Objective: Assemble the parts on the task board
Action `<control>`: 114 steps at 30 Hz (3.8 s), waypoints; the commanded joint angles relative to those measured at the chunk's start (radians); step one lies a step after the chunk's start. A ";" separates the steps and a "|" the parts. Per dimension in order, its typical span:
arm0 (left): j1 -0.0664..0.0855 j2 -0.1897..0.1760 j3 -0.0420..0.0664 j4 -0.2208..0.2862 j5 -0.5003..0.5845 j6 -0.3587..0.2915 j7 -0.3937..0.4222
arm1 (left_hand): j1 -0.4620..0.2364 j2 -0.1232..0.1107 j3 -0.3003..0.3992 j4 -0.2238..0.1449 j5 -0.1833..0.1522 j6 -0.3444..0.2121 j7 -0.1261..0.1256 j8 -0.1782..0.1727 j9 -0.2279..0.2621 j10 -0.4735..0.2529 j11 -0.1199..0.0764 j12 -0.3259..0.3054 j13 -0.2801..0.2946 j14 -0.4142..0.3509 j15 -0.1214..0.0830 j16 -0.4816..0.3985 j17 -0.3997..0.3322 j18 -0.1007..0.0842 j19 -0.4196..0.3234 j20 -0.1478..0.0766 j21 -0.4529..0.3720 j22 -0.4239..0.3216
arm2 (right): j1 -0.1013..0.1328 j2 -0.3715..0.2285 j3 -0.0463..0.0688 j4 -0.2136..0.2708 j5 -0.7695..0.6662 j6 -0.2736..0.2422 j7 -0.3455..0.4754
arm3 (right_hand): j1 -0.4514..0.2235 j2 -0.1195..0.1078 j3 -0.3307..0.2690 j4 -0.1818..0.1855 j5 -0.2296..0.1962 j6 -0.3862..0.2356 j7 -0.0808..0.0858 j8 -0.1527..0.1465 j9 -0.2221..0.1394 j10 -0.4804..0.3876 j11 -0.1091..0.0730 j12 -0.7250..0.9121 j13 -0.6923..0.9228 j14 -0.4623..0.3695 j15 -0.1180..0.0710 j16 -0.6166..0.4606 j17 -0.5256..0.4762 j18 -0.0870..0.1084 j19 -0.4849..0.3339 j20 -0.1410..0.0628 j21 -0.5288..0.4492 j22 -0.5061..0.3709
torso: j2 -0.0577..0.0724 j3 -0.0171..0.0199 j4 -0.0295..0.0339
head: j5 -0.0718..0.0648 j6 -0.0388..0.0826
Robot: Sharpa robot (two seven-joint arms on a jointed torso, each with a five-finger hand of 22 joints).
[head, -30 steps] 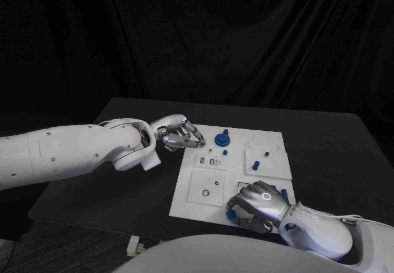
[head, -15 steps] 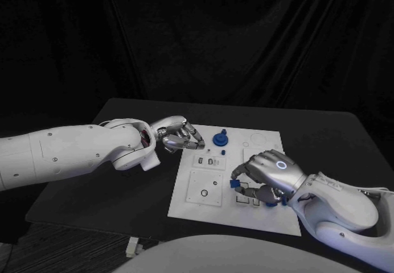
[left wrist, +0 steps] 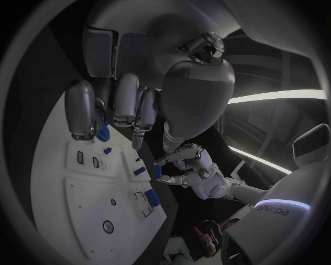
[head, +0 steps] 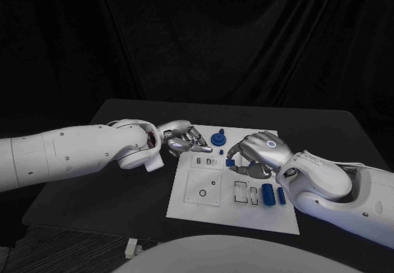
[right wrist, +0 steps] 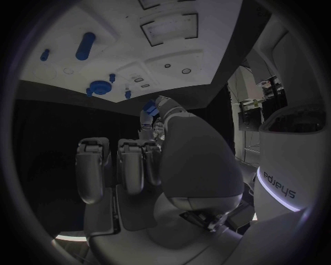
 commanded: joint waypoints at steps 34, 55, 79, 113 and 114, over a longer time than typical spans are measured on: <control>-0.043 0.109 0.001 -0.097 0.008 0.089 0.044 | 0.146 0.028 -0.093 -0.028 0.133 -0.036 0.009 0.020 -0.034 0.018 0.016 0.057 0.159 0.065 0.017 0.002 0.206 0.010 -0.016 0.010 -0.020 0.179 | -0.008 0.084 0.000 -0.081 -0.013 -0.051 0.042 | -0.007 0.001 0.001 0.006 -0.011 0.007 0.000 0.002 0.021 0.102 0.008 0.004 0.263 0.099 0.008 -0.007 0.233 -0.007 0.104 0.007 0.000 0.262 | -0.001 0.0000 -0.0009 | -0.004 0.000; -0.051 0.123 0.001 -0.104 0.013 0.060 0.089 | 0.215 0.056 -0.084 -0.050 0.308 0.021 -0.008 0.053 -0.046 0.029 0.000 0.074 0.169 0.070 0.005 0.011 0.212 0.009 -0.010 0.001 -0.012 0.181 | -0.014 0.097 0.000 -0.090 -0.013 -0.045 0.047 | -0.007 0.002 0.002 0.007 -0.013 0.004 0.002 -0.001 0.021 0.102 0.010 0.004 0.263 0.099 0.008 -0.007 0.234 -0.007 0.103 0.008 -0.001 0.262 | -0.001 -0.0001 -0.0006 | 0.000 0.000; -0.056 0.131 0.001 -0.108 0.015 0.039 0.122 | 0.286 0.057 0.003 -0.116 0.420 0.094 -0.036 0.124 -0.029 0.049 -0.026 0.098 0.184 0.077 -0.018 0.022 0.220 0.007 -0.004 -0.020 -0.002 0.184 | -0.017 0.103 0.000 -0.091 -0.022 -0.036 0.045 | -0.003 0.005 0.005 0.005 -0.014 0.001 0.002 -0.004 0.021 0.102 0.011 0.004 0.263 0.099 0.009 -0.007 0.232 -0.006 0.102 0.008 -0.002 0.261 | -0.001 -0.0001 -0.0007 | 0.003 0.000; -0.060 0.121 0.001 -0.115 0.012 0.017 -0.068 | 0.215 0.062 0.220 -0.165 0.326 0.067 -0.039 0.201 0.016 0.042 -0.028 0.080 0.171 0.071 -0.021 0.011 0.208 0.011 -0.017 -0.026 -0.022 0.177 | -0.020 -0.023 0.000 -0.033 -0.123 -0.047 0.026 | -0.007 -0.012 -0.007 0.027 -0.146 -0.132 -0.001 -0.088 -0.009 0.102 -0.008 0.004 0.263 0.098 -0.005 -0.007 0.232 -0.003 0.095 -0.002 -0.015 0.257 | -0.002 0.0004 -0.0011 | 0.007 0.000; -0.060 0.120 0.001 -0.114 0.011 0.017 -0.075 | 0.212 0.063 0.224 -0.164 0.327 0.066 -0.039 0.202 0.017 0.042 -0.028 0.079 0.170 0.070 -0.021 0.011 0.207 0.011 -0.018 -0.026 -0.023 0.177 | -0.020 -0.031 0.000 -0.029 -0.123 -0.049 0.025 | -0.007 -0.012 -0.007 0.027 -0.146 -0.132 -0.001 -0.088 -0.009 0.102 -0.008 0.004 0.263 0.098 -0.005 -0.007 0.232 -0.003 0.095 -0.002 -0.015 0.257 | -0.001 0.0003 -0.0012 | 0.006 0.000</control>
